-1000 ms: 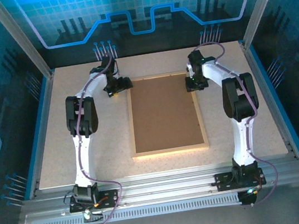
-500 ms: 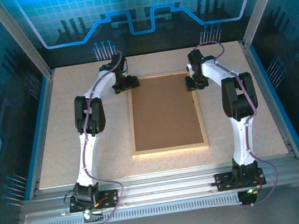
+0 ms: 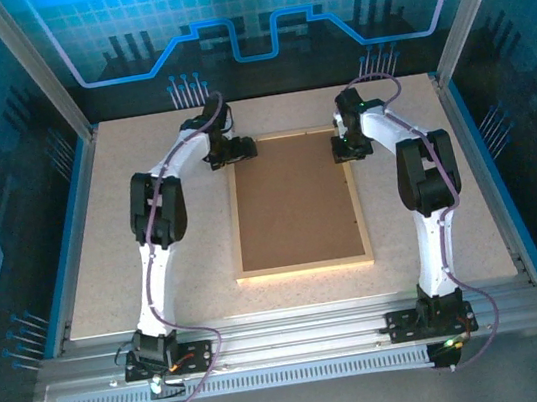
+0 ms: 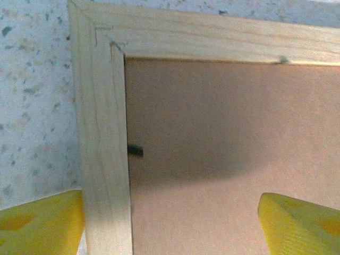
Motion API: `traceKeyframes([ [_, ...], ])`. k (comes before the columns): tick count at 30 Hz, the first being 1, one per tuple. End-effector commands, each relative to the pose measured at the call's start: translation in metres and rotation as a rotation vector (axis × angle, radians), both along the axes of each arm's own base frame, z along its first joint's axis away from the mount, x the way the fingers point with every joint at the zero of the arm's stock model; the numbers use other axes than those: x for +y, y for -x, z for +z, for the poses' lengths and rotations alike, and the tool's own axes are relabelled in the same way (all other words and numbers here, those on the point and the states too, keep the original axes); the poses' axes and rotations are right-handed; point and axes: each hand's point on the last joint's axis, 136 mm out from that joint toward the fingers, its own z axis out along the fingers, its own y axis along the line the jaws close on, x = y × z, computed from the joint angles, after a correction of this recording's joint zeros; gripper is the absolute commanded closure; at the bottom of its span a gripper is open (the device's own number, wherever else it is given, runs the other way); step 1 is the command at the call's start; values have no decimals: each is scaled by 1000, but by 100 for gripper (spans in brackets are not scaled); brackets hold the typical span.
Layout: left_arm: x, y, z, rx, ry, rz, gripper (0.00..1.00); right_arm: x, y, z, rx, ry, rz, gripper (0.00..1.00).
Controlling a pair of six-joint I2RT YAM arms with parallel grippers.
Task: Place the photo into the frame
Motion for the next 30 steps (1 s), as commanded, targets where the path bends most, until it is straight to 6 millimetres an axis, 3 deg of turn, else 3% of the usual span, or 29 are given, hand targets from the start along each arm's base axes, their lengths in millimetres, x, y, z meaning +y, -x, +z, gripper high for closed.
traceKeyframes([
  [1,9,-5,68,-125,89,18,15,13,4,-13,18,-33,27,68],
  [4,39,-5,68,-131,68,70,16,12,4,-12,17,-33,26,68],
  [8,58,-7,58,-114,41,86,16,11,3,-11,15,-32,24,68],
  [21,56,-17,-1,-3,15,76,17,11,4,-13,23,-38,23,68],
  [30,60,-12,-14,23,-20,79,17,13,4,-15,26,-43,24,68],
])
